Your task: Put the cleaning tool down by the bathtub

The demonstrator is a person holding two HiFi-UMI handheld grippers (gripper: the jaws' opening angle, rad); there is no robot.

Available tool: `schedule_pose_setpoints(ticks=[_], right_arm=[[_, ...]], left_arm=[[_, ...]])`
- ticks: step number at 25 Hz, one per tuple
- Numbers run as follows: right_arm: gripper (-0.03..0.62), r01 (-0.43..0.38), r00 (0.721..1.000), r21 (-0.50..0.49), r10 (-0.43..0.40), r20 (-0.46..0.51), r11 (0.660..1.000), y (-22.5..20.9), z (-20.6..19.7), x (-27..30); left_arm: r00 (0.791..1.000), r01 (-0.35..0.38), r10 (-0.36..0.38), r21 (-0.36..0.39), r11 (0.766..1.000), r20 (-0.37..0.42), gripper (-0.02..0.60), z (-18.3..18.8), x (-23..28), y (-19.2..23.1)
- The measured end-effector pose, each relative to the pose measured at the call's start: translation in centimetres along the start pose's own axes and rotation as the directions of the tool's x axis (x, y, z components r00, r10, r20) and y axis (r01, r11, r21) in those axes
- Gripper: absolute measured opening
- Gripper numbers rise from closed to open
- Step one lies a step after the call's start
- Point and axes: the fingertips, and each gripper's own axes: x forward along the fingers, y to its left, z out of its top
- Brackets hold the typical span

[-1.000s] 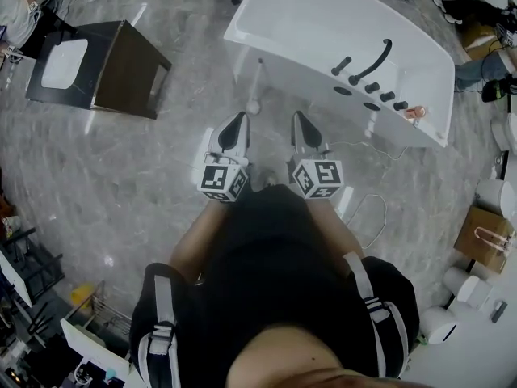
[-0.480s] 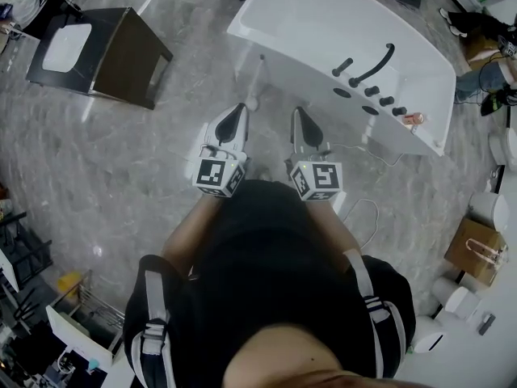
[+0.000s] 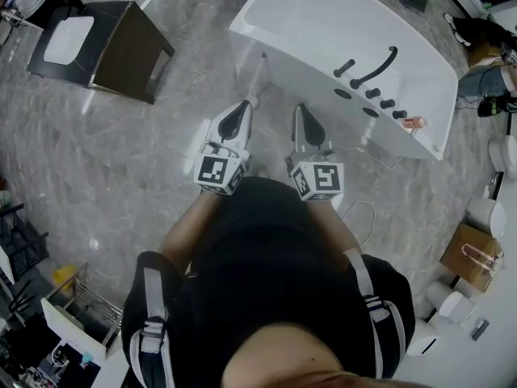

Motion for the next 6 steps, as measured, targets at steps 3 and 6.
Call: schedule_pose_setpoints(ticks=[3, 6], right_arm=[[-0.002, -0.01, 1.0, -0.001, 0.01, 0.004, 1.0, 0.17, 0.1, 0.19], [-0.002, -0.019, 1.0, 0.0, 0.019, 0.005, 1.0, 0.43, 0.14, 0.53]], left_arm=[[1.0, 0.004, -0.004, -0.001, 1.0, 0.002, 0.008, 0.13, 0.19, -0.05], [1.0, 0.005, -0.005, -0.003, 1.0, 0.004, 0.008, 0.21, 0.37, 0.14]])
